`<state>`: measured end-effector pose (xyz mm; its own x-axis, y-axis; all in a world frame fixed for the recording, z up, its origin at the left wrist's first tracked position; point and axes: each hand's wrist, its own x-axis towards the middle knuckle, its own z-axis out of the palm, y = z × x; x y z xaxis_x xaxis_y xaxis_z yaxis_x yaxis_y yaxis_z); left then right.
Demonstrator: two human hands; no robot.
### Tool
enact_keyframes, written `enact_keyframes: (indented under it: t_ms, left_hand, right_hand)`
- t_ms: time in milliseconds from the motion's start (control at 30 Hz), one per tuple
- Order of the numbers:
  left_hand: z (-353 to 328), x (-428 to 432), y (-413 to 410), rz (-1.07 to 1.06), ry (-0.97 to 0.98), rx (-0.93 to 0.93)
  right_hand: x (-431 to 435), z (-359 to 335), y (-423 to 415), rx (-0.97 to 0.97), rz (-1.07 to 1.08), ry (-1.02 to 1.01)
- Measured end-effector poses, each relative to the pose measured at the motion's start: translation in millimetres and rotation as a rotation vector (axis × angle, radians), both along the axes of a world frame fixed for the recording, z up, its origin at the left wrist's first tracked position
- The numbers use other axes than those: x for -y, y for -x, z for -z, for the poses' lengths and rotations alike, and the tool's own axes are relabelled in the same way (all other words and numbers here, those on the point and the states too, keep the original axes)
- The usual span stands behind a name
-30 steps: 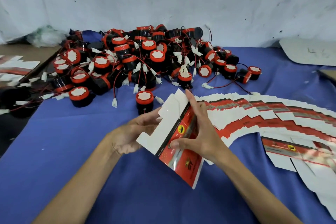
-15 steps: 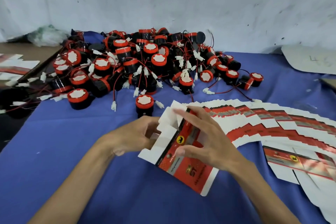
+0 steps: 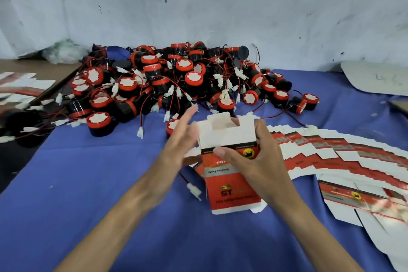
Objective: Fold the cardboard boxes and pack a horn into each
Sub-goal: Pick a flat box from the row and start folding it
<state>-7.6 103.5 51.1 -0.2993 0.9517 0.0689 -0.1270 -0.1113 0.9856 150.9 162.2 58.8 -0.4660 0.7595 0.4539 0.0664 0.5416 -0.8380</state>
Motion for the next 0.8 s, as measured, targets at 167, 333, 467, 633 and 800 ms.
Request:
enact_keyframes:
  t_ms: [167, 333, 467, 633, 800]
  left_hand:
    - [10, 25, -36, -0.164, -0.339, -0.260]
    - [20, 27, -45, -0.252, -0.389, -0.144]
    - [25, 26, -46, -0.315, -0.402, -0.170]
    - [31, 24, -43, -0.330, -0.363, -0.130]
    - [33, 22, -43, -0.399, -0.322, -0.283]
  right_hand:
    - [17, 25, 9, -0.156, -0.146, 0.086]
    - [21, 36, 10, -0.385, -0.192, 0.277]
    - [27, 44, 14, -0.448, -0.113, 0.265]
    - [23, 44, 16, -0.438, -0.076, 0.203]
    - [23, 46, 17, -0.467, -0.001, 0.136]
